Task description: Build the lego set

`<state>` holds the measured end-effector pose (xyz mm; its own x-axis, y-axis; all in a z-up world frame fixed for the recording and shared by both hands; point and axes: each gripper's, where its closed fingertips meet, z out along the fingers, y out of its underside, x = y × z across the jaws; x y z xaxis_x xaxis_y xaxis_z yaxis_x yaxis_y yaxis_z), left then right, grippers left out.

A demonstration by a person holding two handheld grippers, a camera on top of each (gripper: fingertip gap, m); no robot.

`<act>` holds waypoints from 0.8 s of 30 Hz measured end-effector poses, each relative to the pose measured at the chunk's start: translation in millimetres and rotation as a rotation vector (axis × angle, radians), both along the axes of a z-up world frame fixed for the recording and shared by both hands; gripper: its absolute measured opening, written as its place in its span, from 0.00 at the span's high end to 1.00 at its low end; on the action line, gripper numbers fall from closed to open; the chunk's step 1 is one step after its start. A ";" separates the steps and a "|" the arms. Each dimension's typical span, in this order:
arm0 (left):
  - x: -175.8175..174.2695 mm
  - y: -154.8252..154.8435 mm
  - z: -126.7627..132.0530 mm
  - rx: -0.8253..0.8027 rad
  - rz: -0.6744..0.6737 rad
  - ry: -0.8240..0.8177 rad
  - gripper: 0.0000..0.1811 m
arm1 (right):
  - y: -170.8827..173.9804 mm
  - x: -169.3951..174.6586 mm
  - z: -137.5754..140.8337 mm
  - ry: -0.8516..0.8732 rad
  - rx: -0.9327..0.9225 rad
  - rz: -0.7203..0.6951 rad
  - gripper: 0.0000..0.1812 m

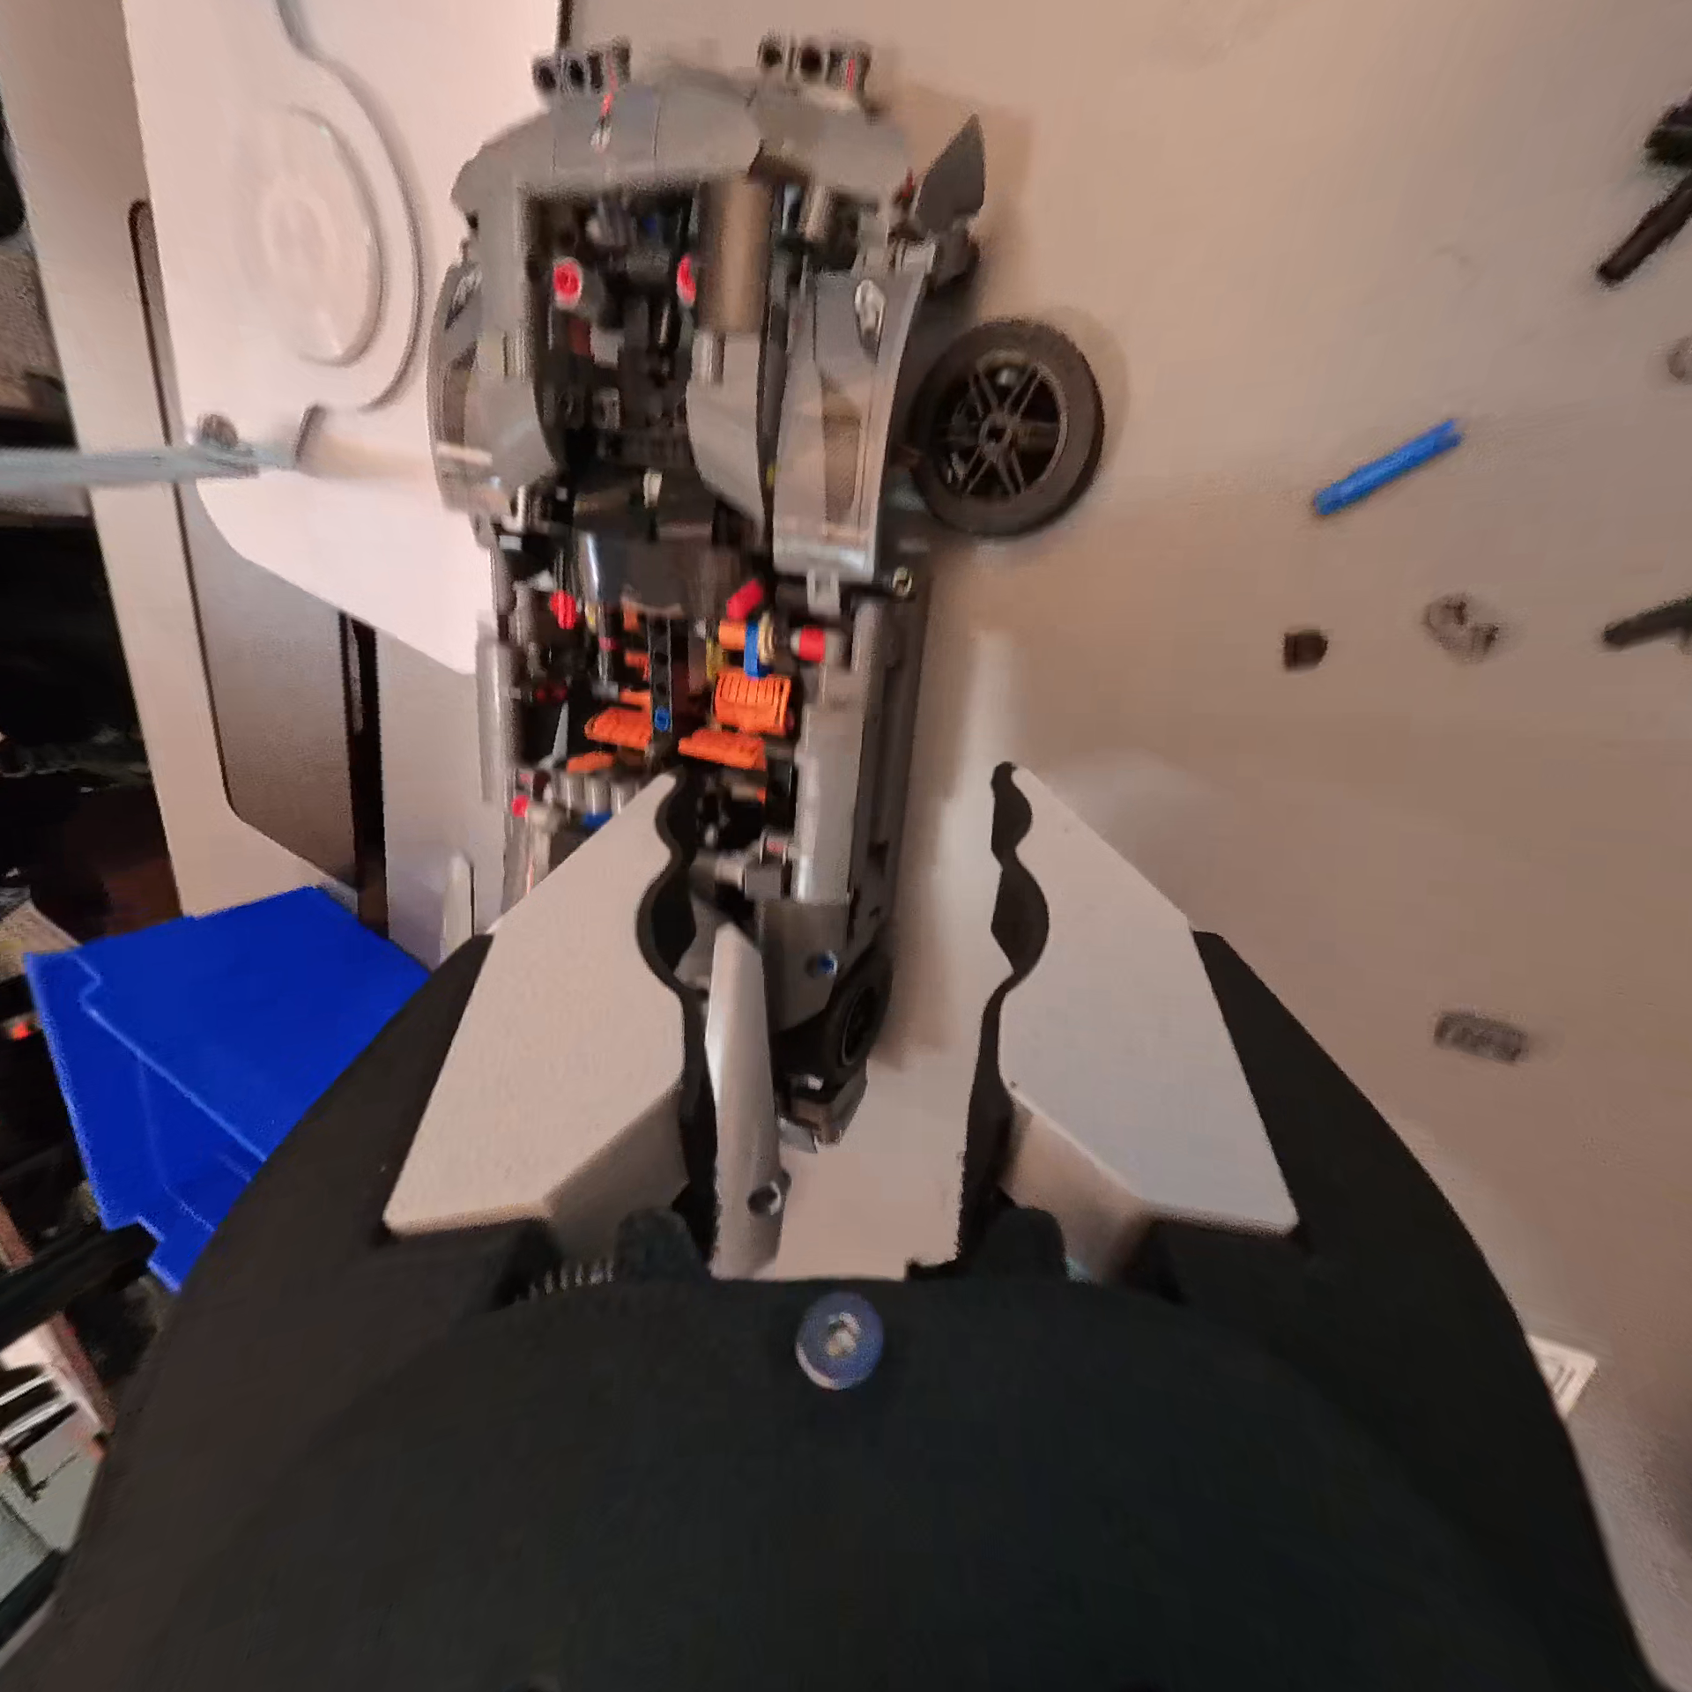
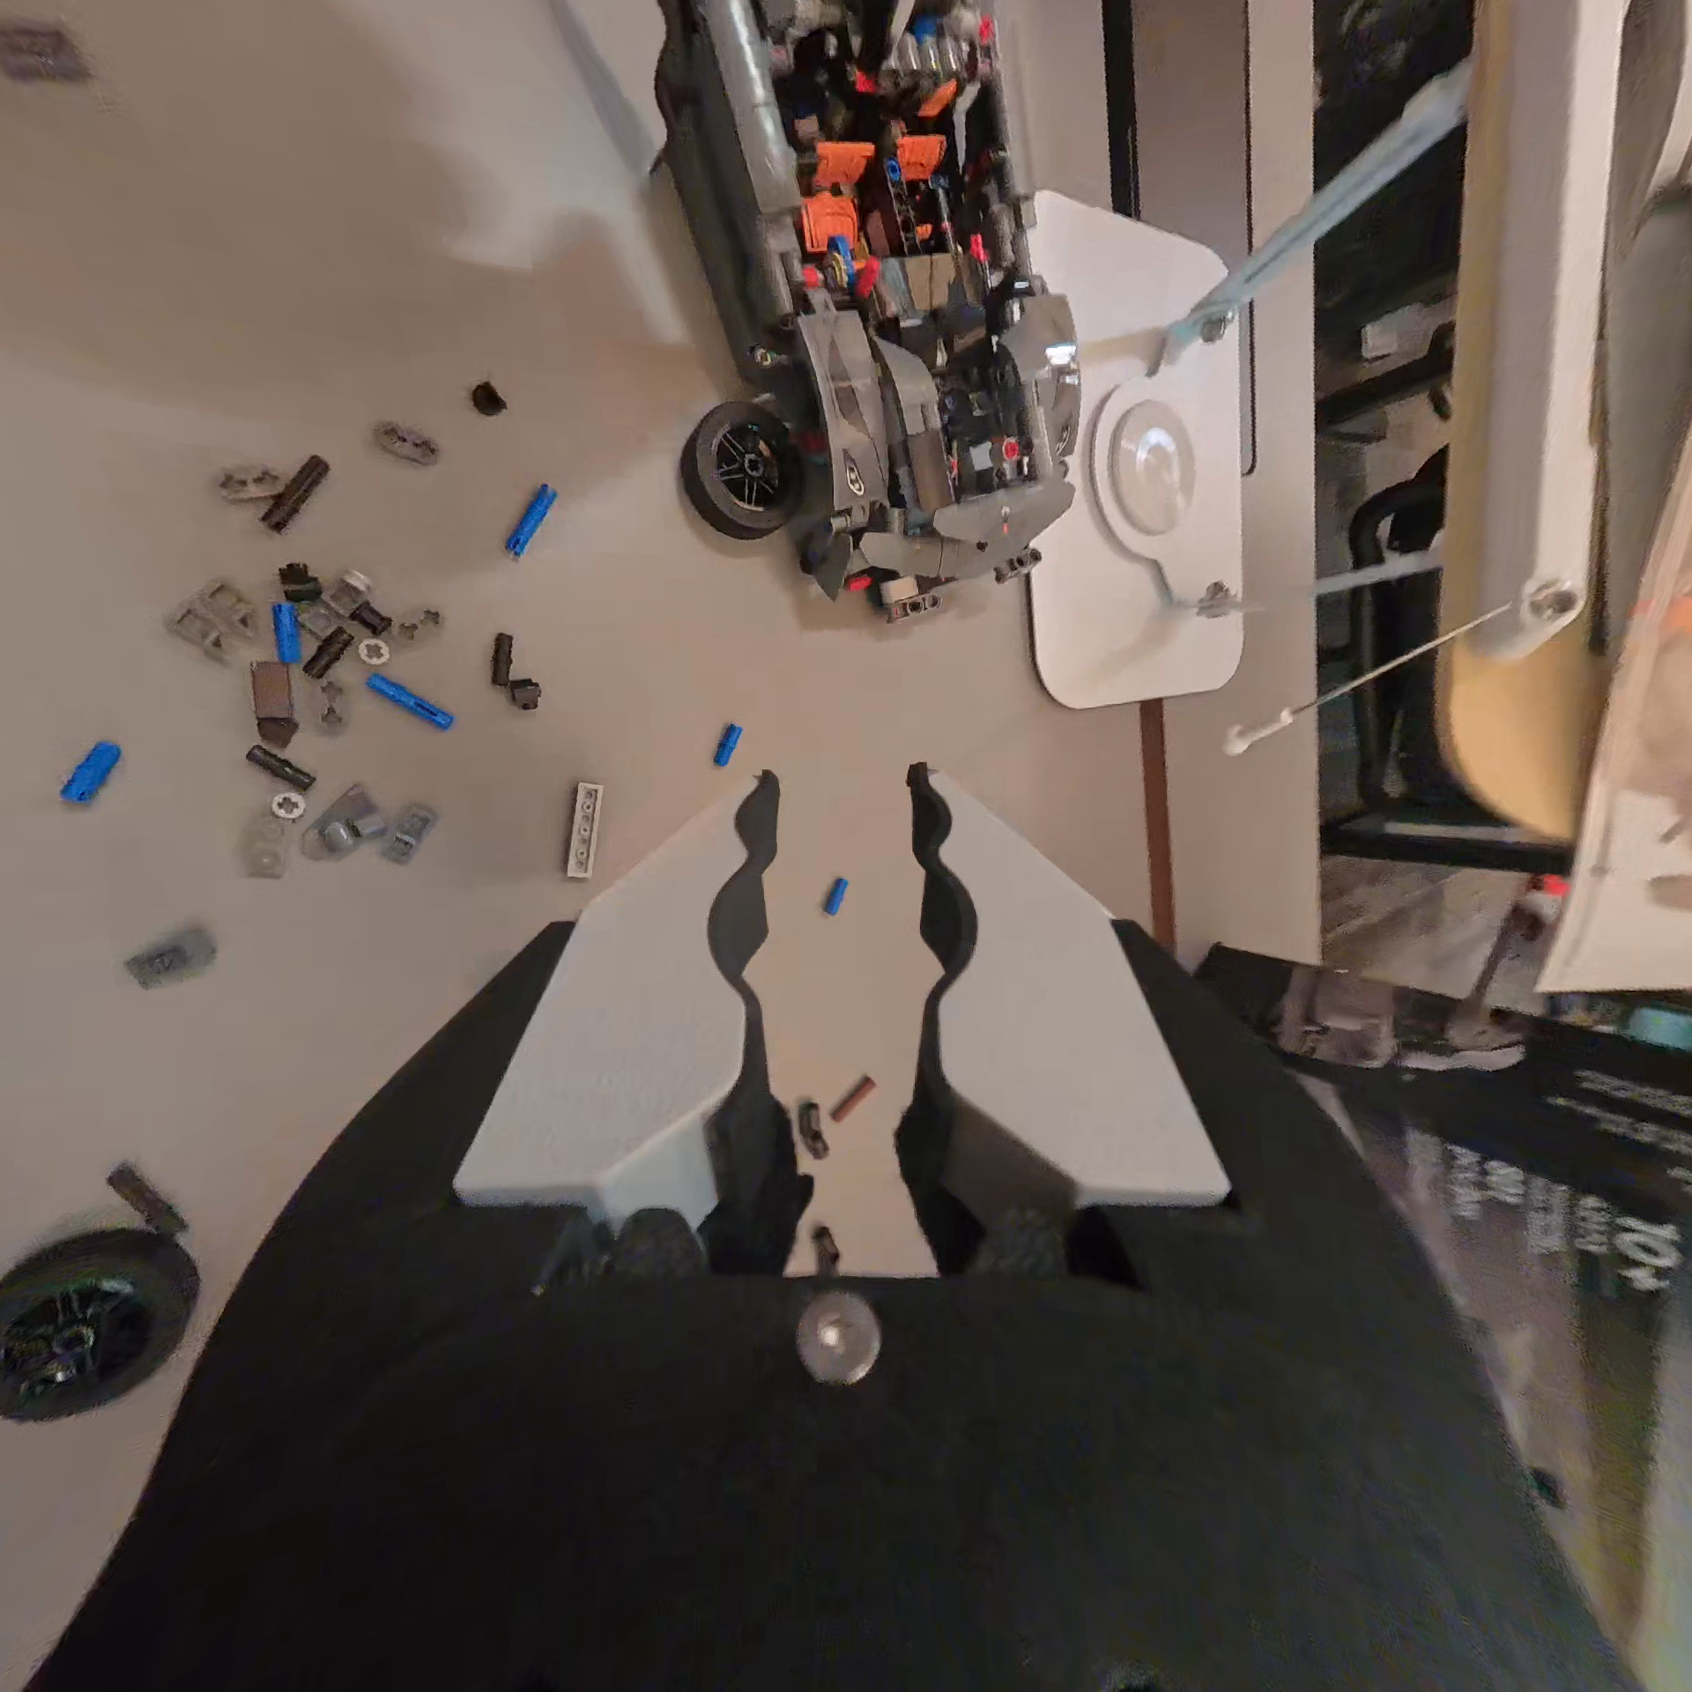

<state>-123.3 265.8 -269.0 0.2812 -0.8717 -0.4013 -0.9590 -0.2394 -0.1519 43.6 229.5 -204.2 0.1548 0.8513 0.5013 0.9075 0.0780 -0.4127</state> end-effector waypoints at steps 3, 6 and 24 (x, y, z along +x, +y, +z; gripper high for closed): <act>18.8 14.5 -11.0 -0.031 0.032 0.010 0.66 | 3.4 3.8 -11.1 0.107 -0.062 -0.041 0.85; 43.9 21.0 -20.4 -0.048 -0.005 -0.036 0.65 | 7.4 7.9 -17.7 0.221 -0.097 -0.066 0.88; 53.9 33.3 -22.1 -0.024 -0.064 -0.039 0.60 | 13.2 17.8 -60.1 0.285 -0.163 -0.079 0.93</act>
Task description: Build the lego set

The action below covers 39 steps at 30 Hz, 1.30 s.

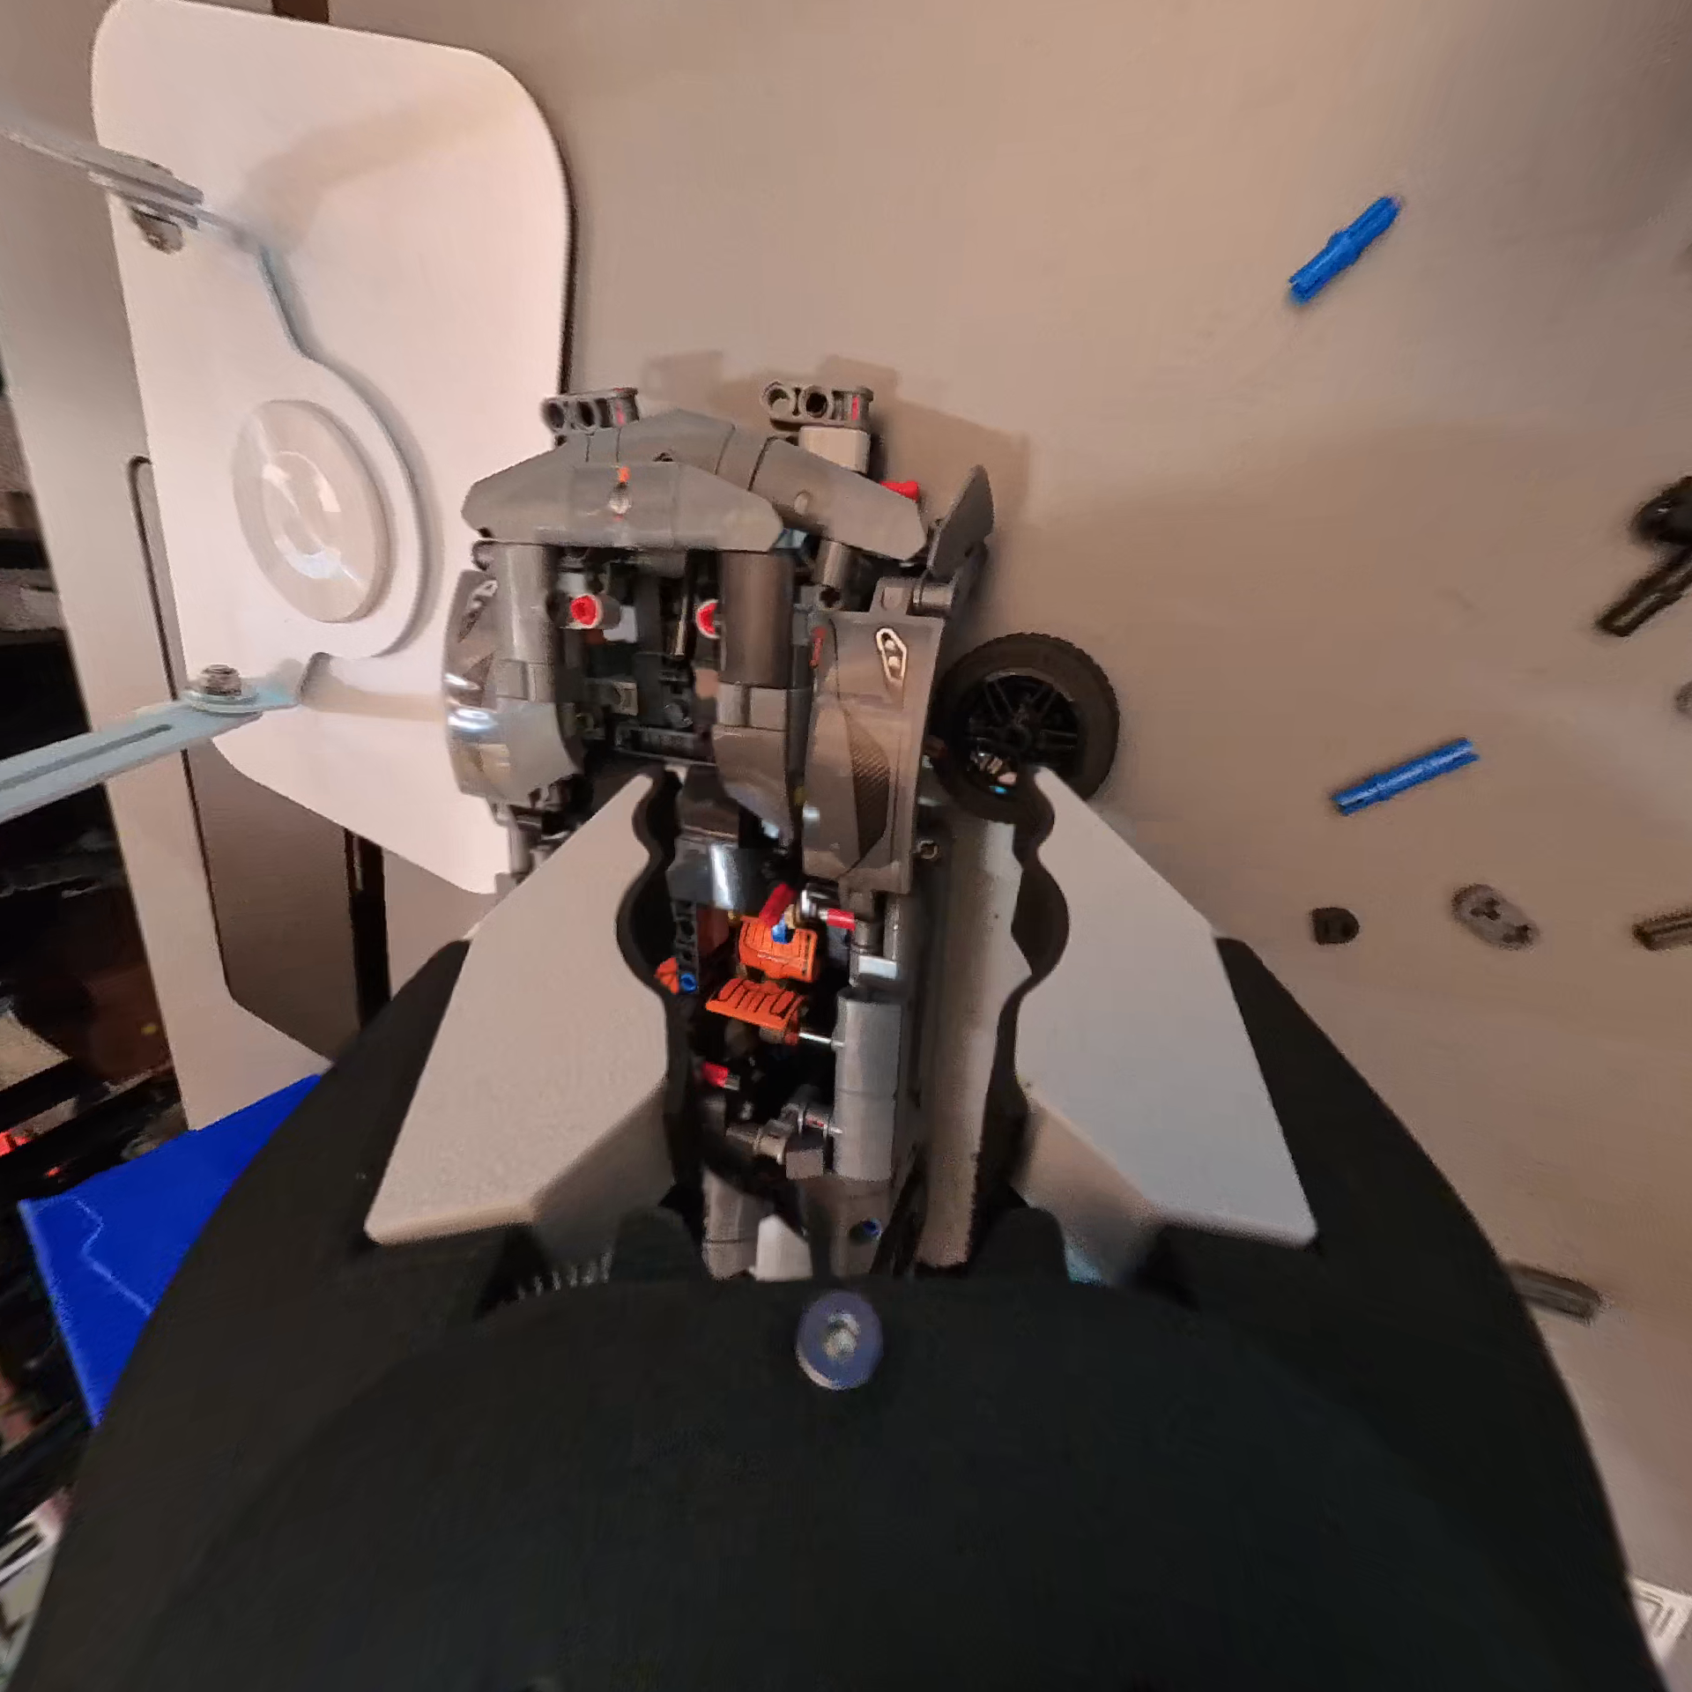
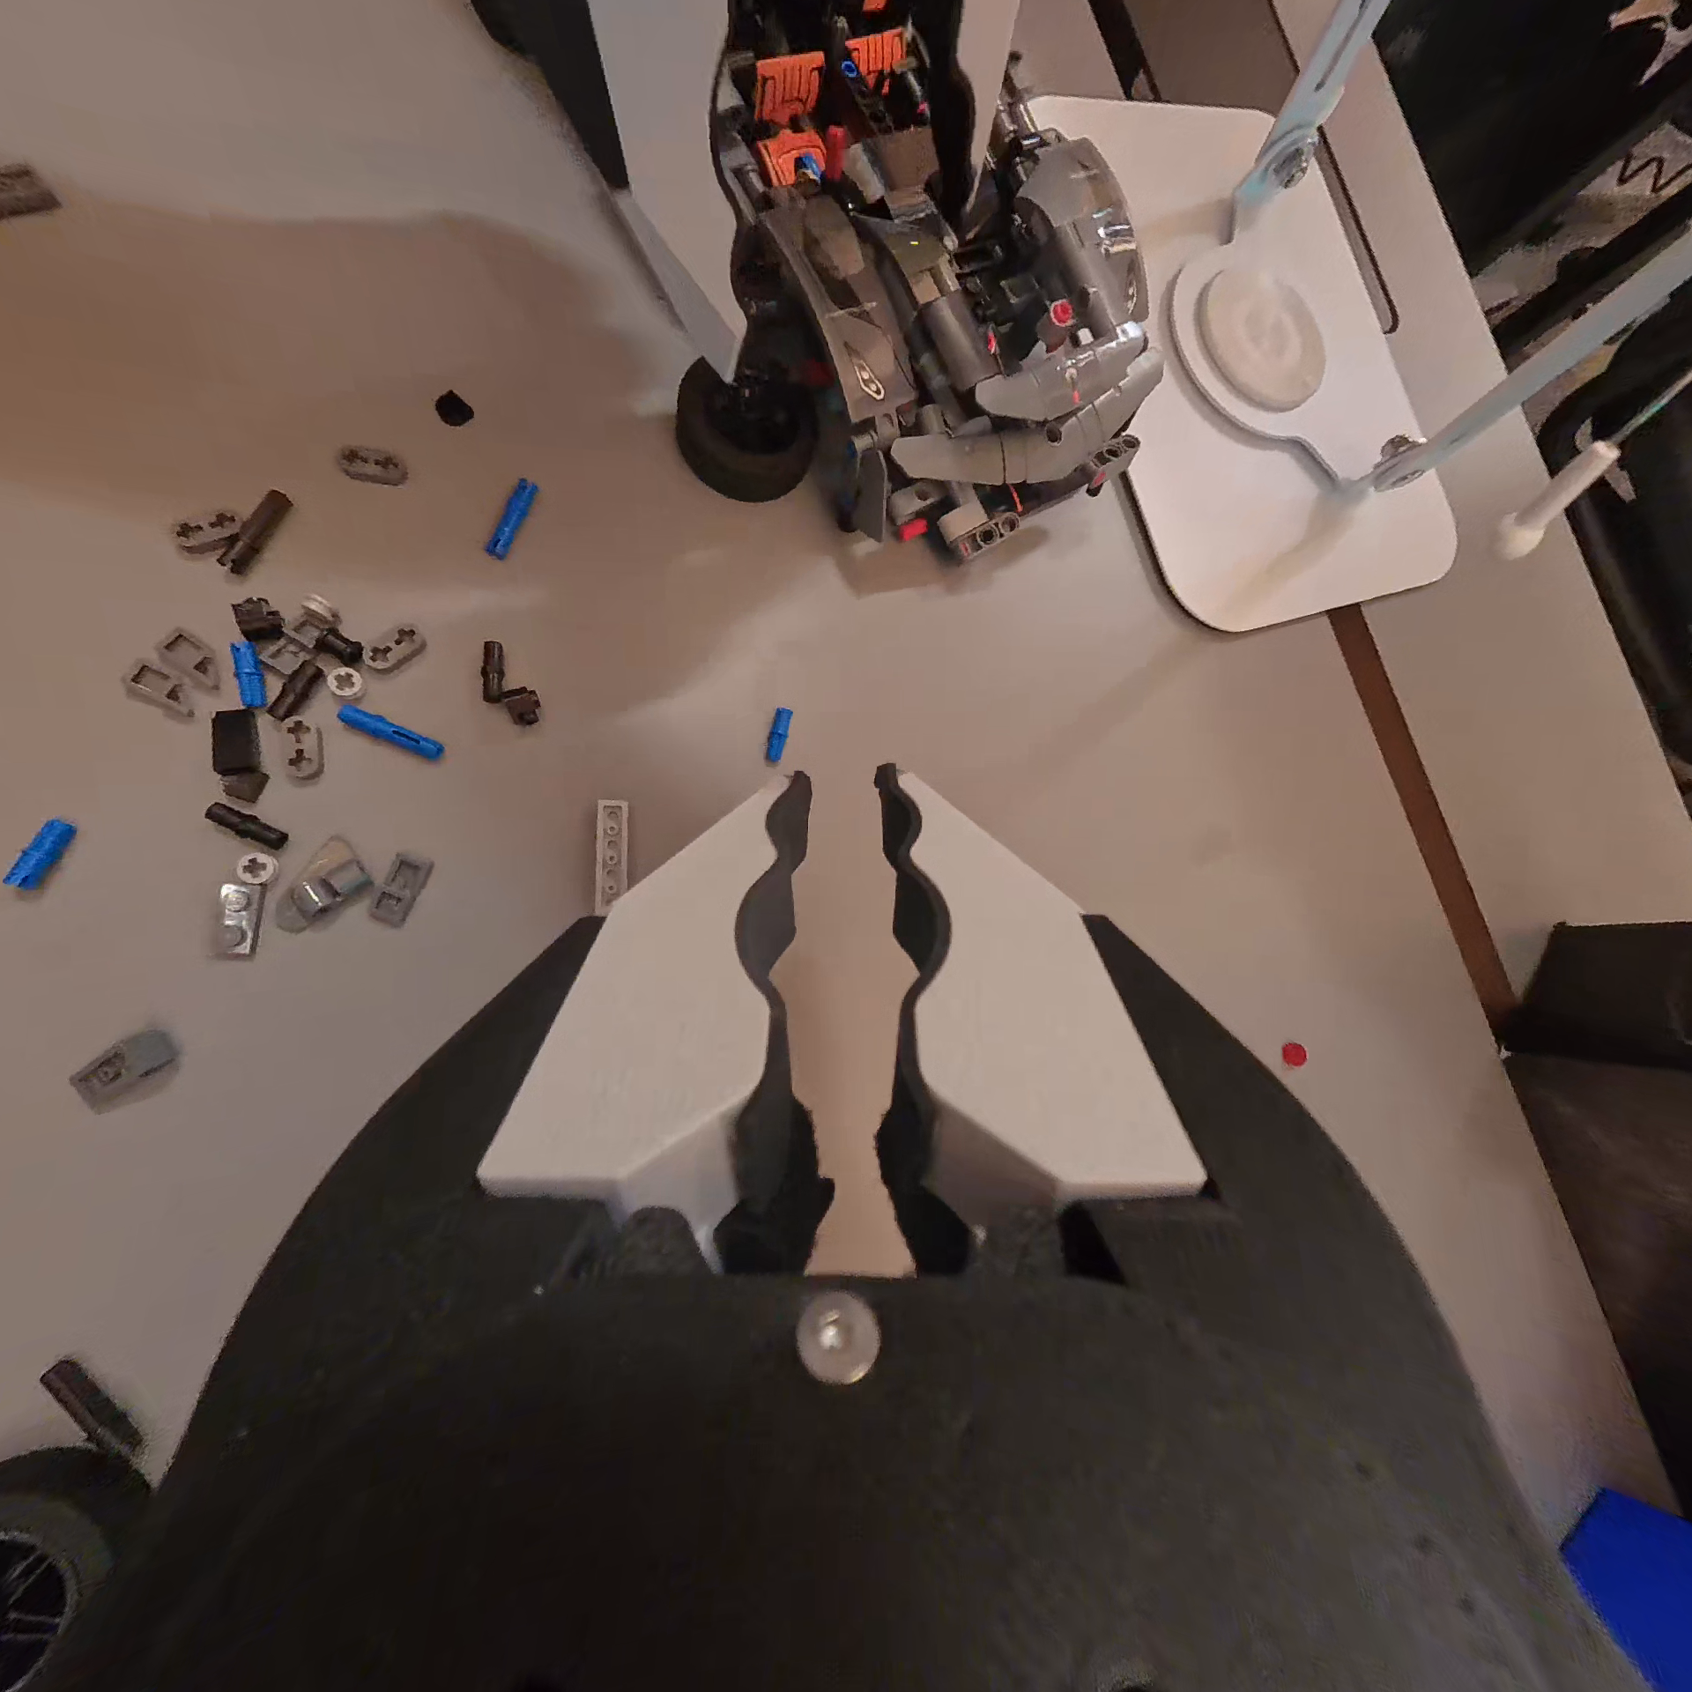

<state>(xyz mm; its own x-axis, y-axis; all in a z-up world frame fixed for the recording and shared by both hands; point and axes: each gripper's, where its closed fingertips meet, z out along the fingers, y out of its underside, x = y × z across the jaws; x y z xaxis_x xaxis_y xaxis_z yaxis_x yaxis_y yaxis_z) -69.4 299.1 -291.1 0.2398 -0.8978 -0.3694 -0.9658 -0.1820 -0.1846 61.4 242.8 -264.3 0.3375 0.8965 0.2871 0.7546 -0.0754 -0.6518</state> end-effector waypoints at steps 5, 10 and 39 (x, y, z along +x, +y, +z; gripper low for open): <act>37.8 4.1 17.8 -0.008 -0.053 -0.120 0.64 | 4.6 -2.7 7.6 0.087 -0.032 -0.033 0.93; 58.2 40.5 16.2 -0.058 0.044 -0.083 0.61 | 8.2 1.0 12.4 0.132 -0.045 -0.058 0.94; 43.6 -17.0 -29.3 -0.474 0.126 -0.014 0.50 | -13.9 -11.5 1.3 0.079 -0.047 0.053 0.96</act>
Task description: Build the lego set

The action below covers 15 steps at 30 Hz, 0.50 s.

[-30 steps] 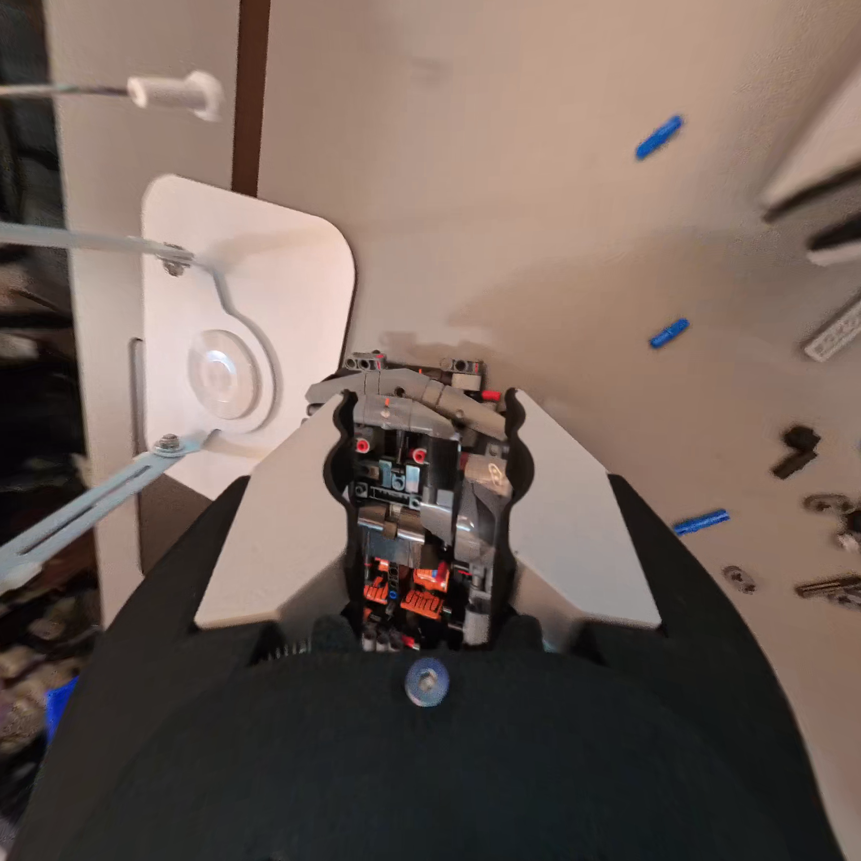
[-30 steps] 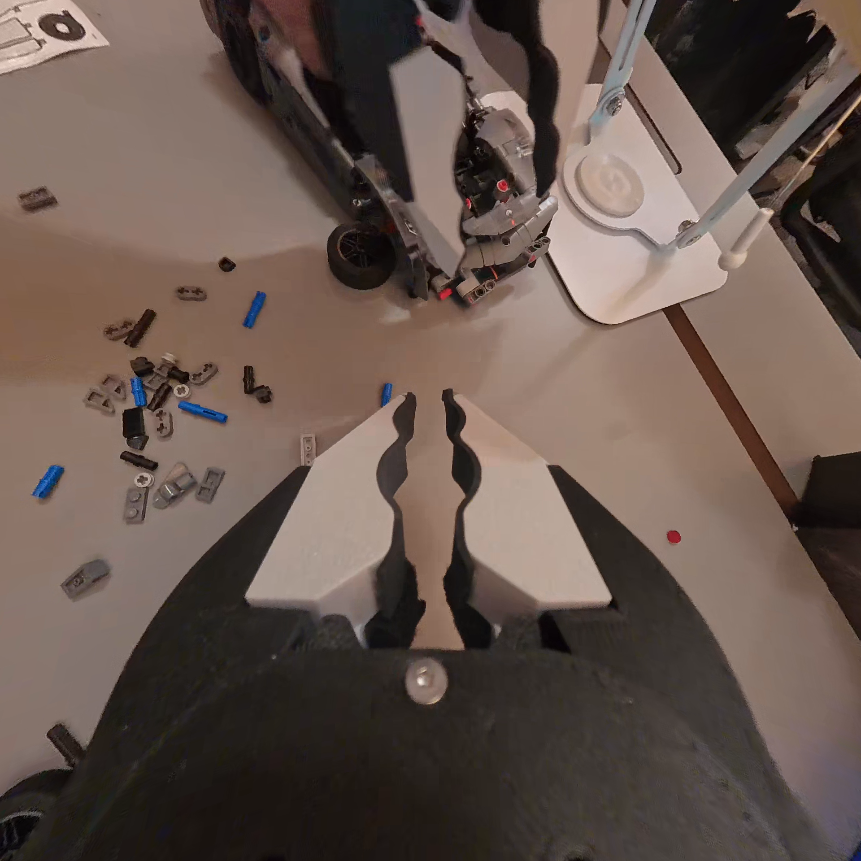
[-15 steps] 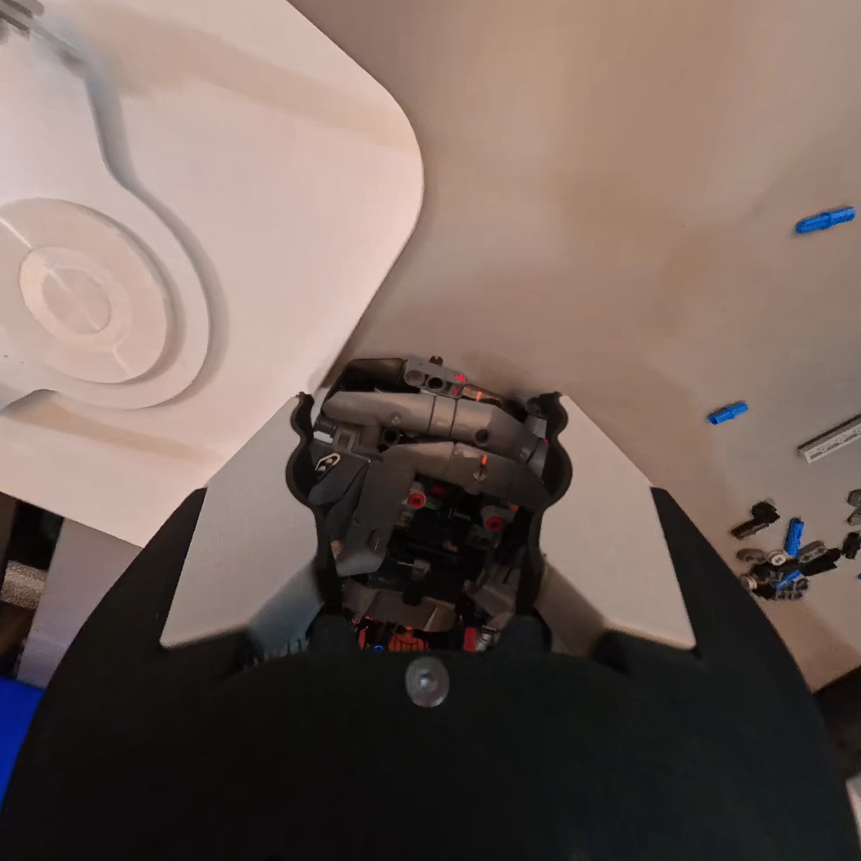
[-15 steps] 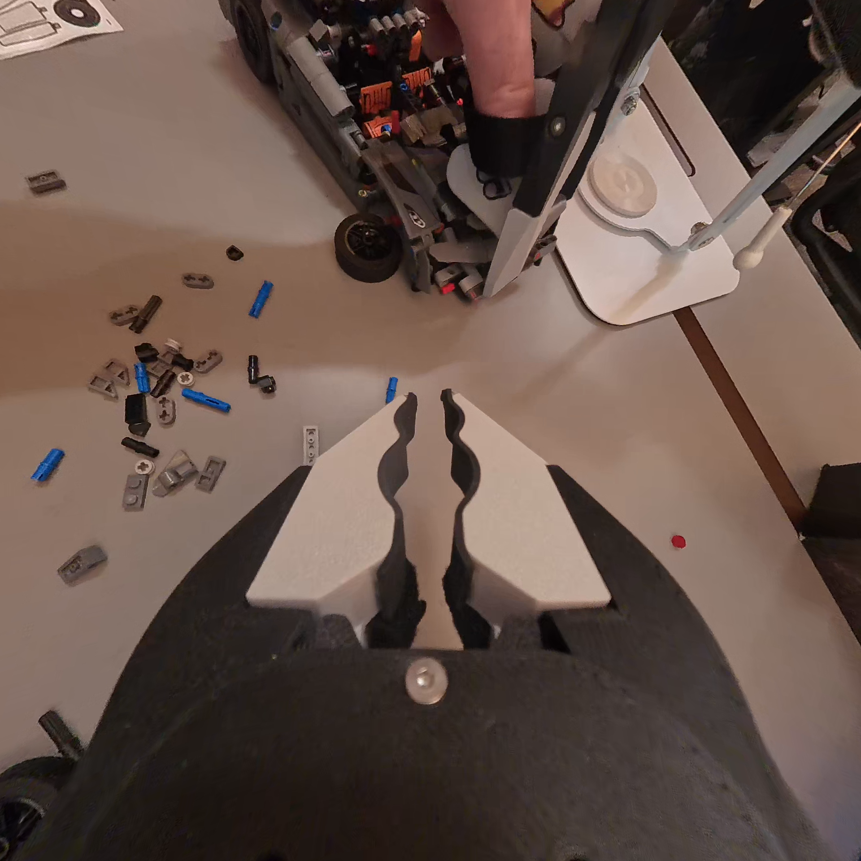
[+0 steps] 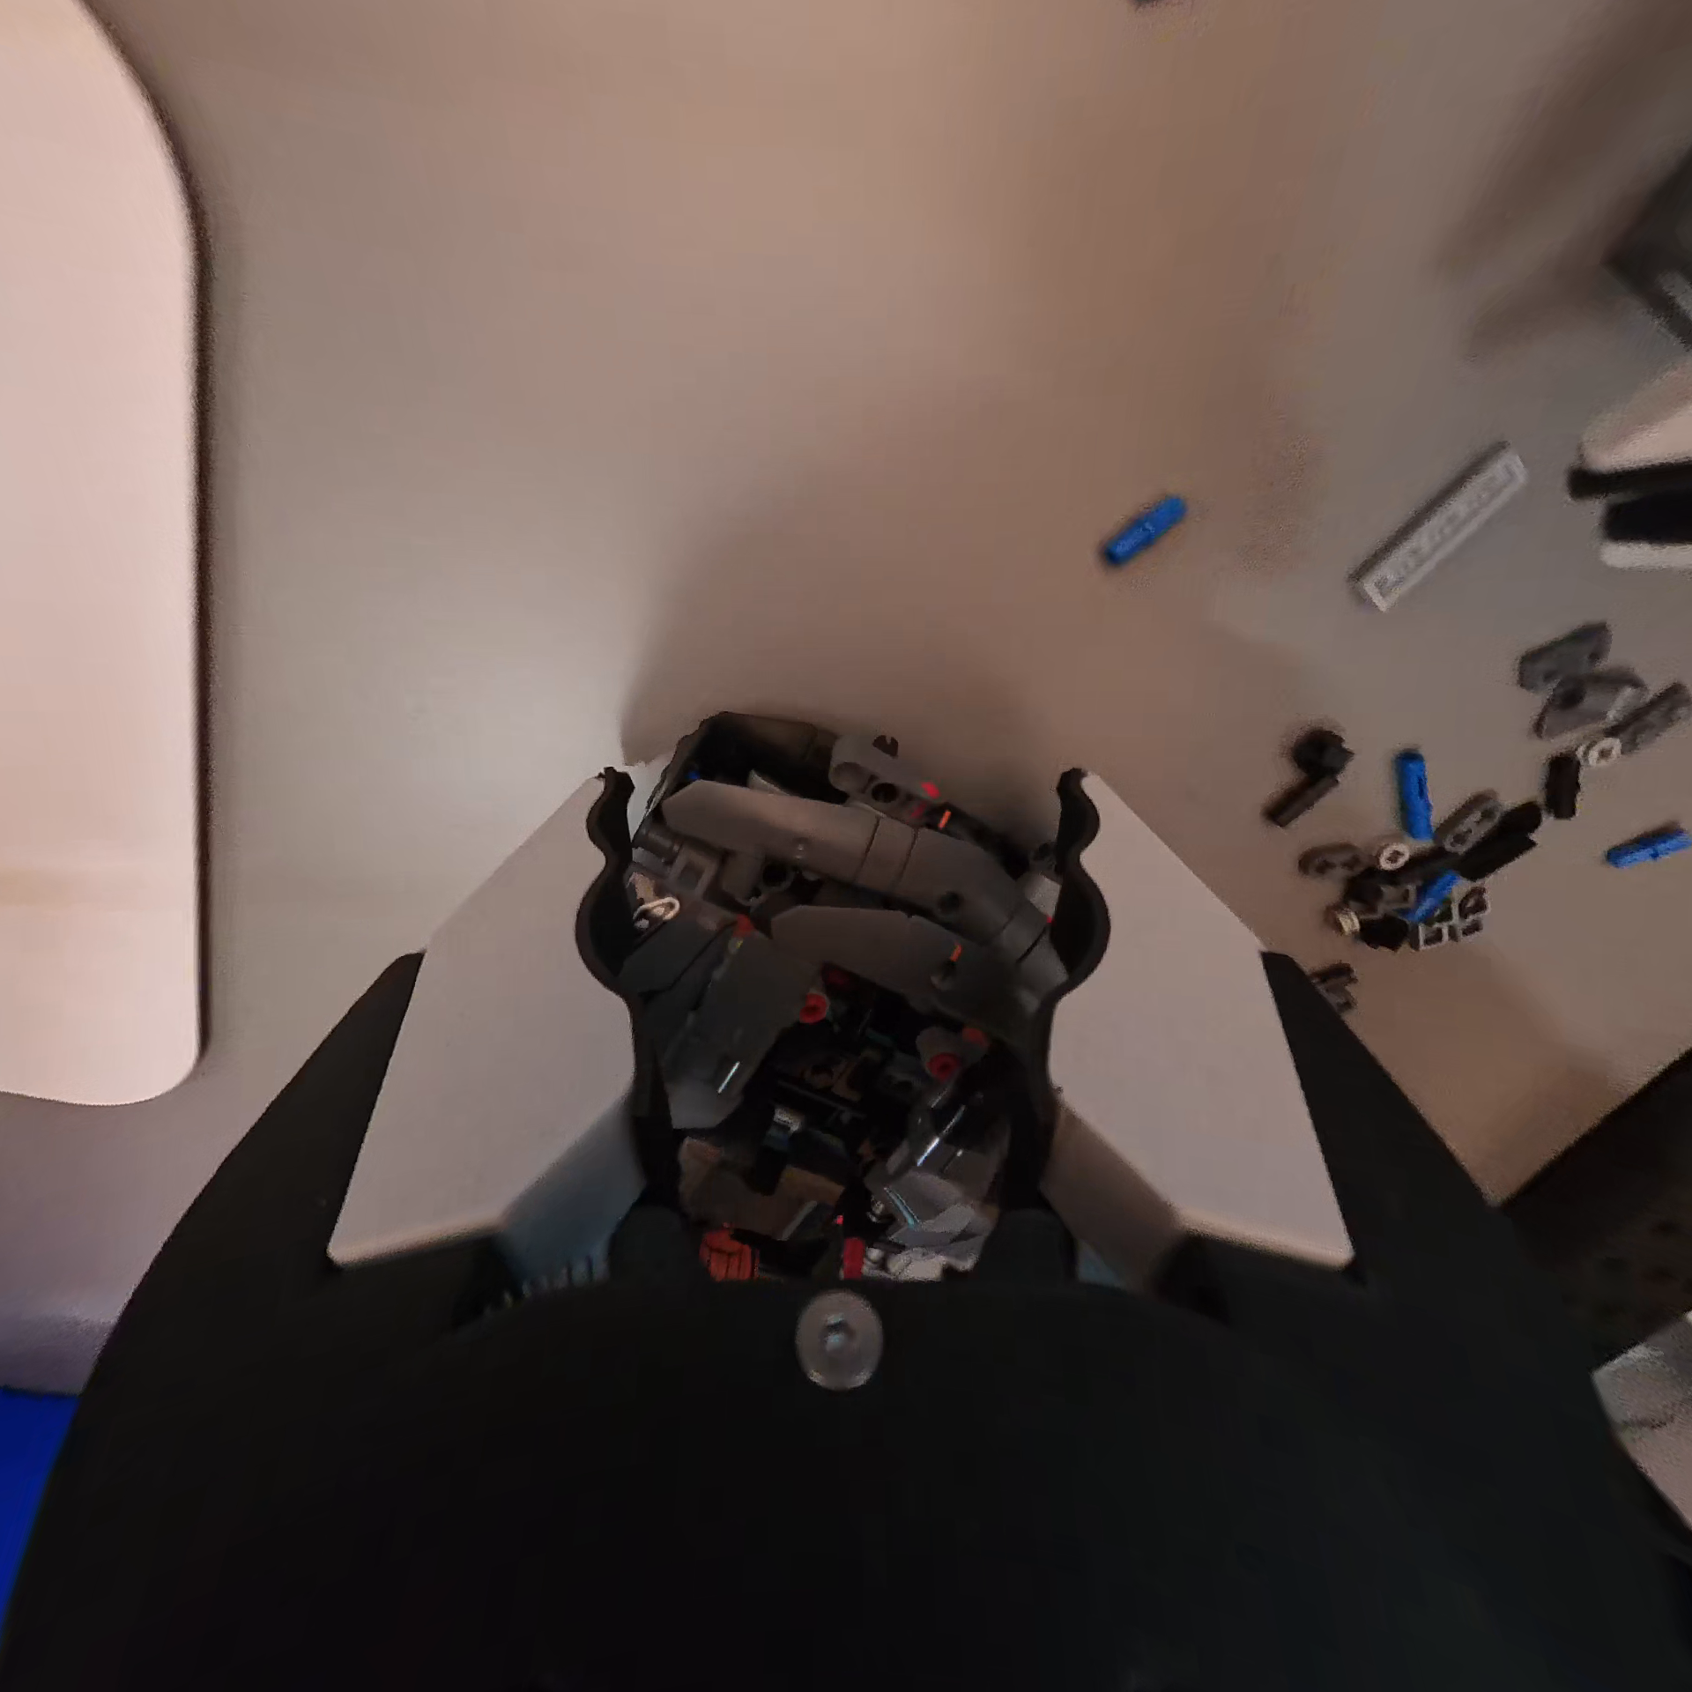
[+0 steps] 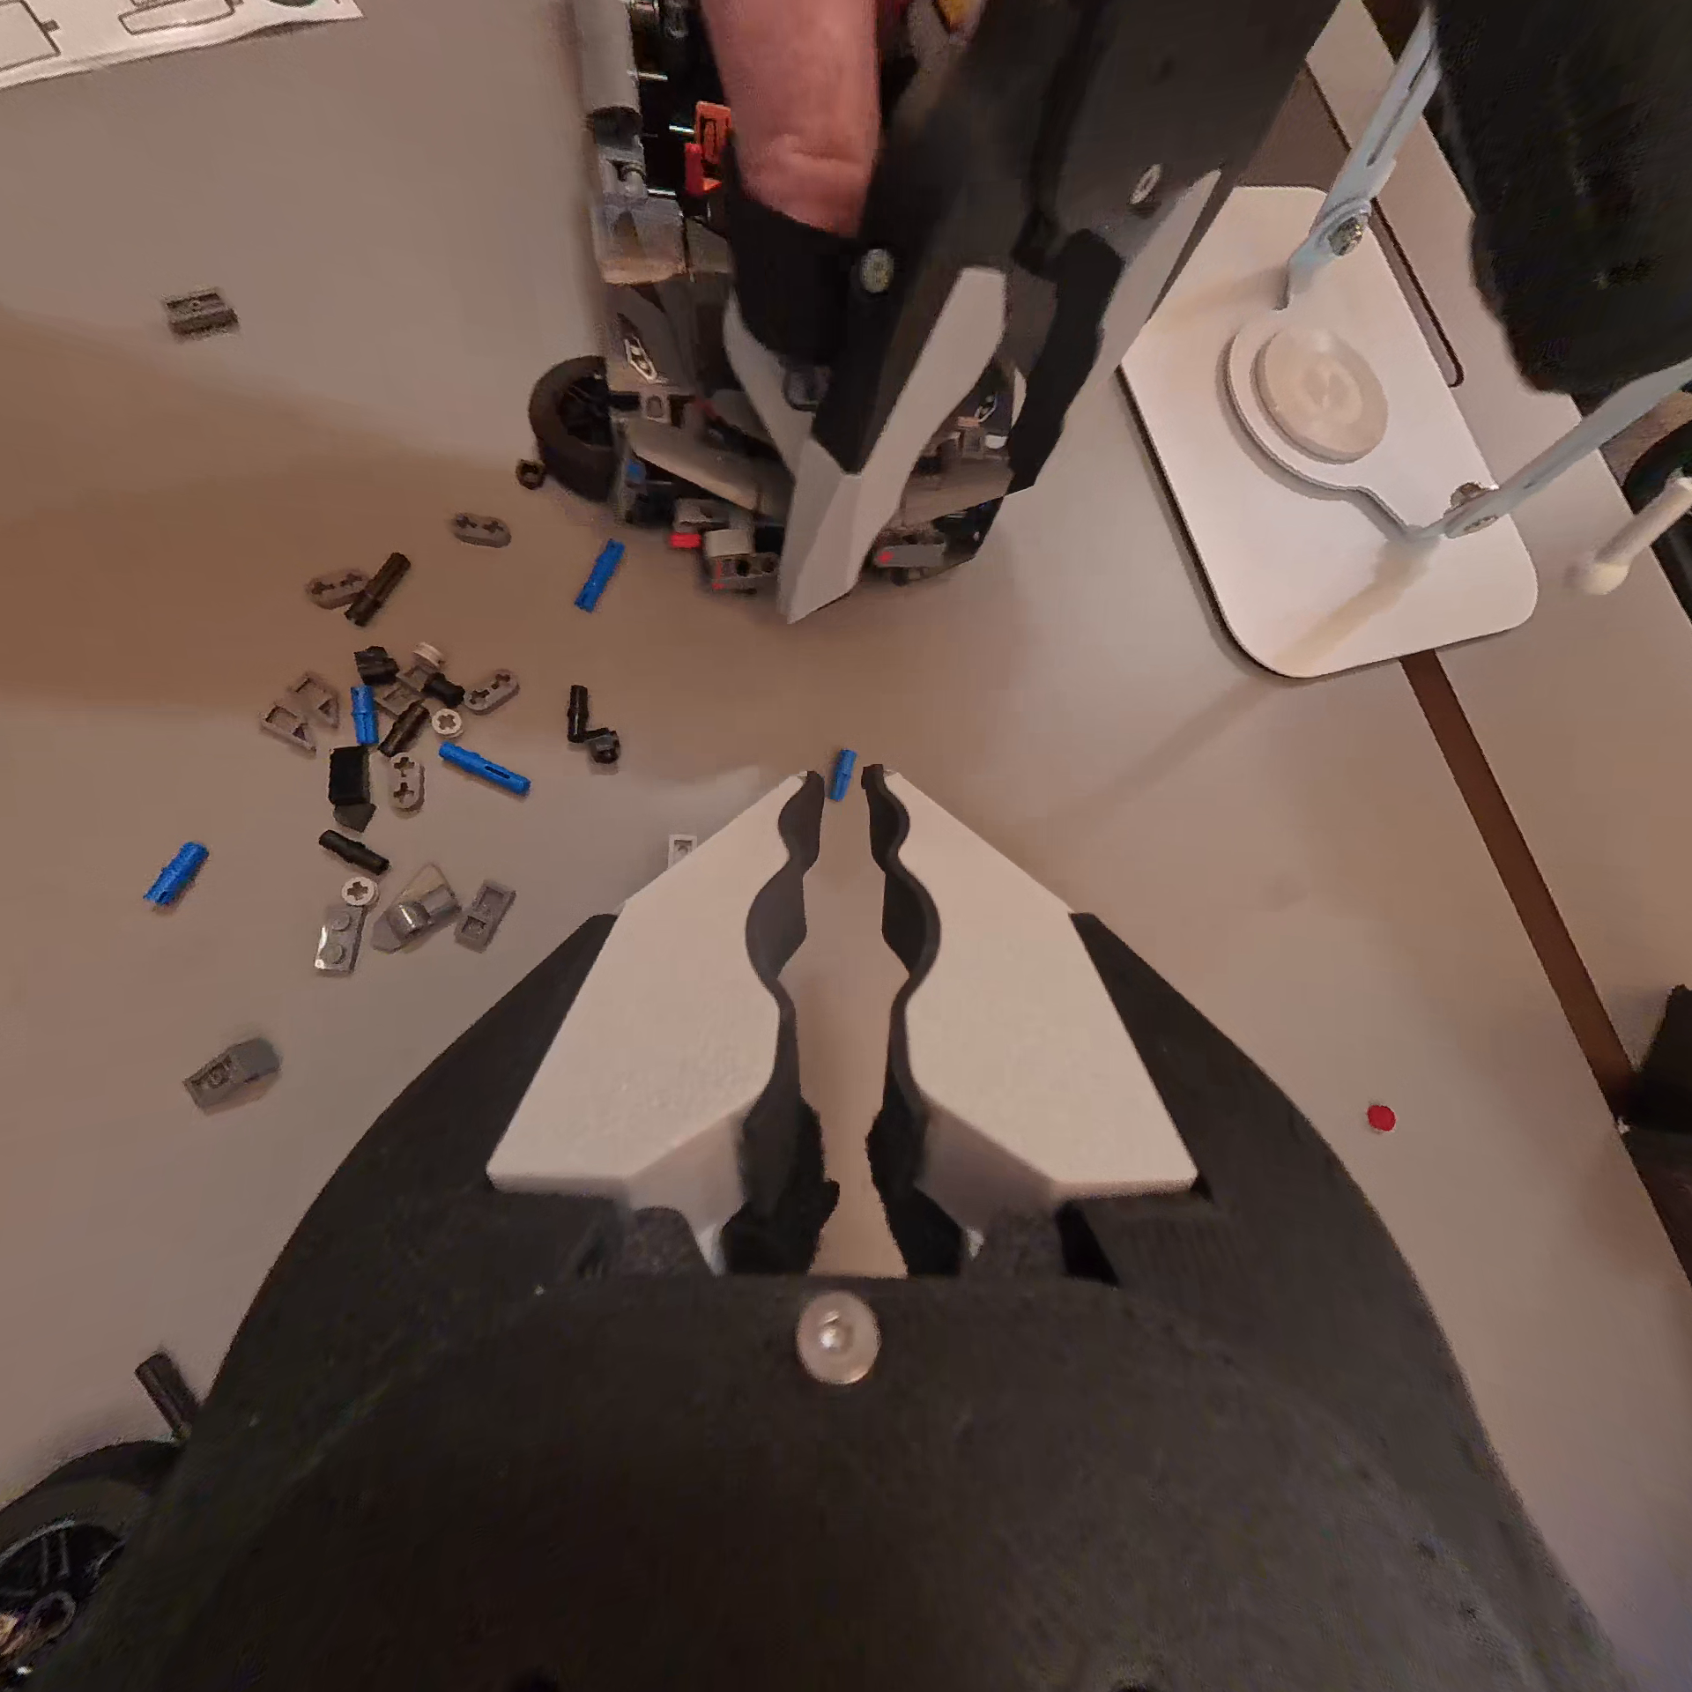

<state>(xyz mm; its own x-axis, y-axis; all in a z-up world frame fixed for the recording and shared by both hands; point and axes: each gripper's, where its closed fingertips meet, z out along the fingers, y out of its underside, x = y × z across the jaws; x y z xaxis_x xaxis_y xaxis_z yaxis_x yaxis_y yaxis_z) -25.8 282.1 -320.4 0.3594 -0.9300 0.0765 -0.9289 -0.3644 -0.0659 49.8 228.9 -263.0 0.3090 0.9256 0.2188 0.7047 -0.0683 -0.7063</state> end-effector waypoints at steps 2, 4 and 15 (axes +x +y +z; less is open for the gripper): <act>-1.1 -13.8 -0.5 0.004 -0.037 0.011 0.50 | -1.4 -0.6 -1.4 -0.005 -0.002 0.006 0.96; -2.1 -32.0 0.4 -0.018 -0.075 0.018 0.51 | -2.5 -0.9 -3.1 -0.010 -0.006 0.009 0.96; -17.7 -112.9 2.1 -0.066 -0.182 0.029 0.55 | -10.8 -6.3 -6.2 -0.019 -0.009 0.029 0.96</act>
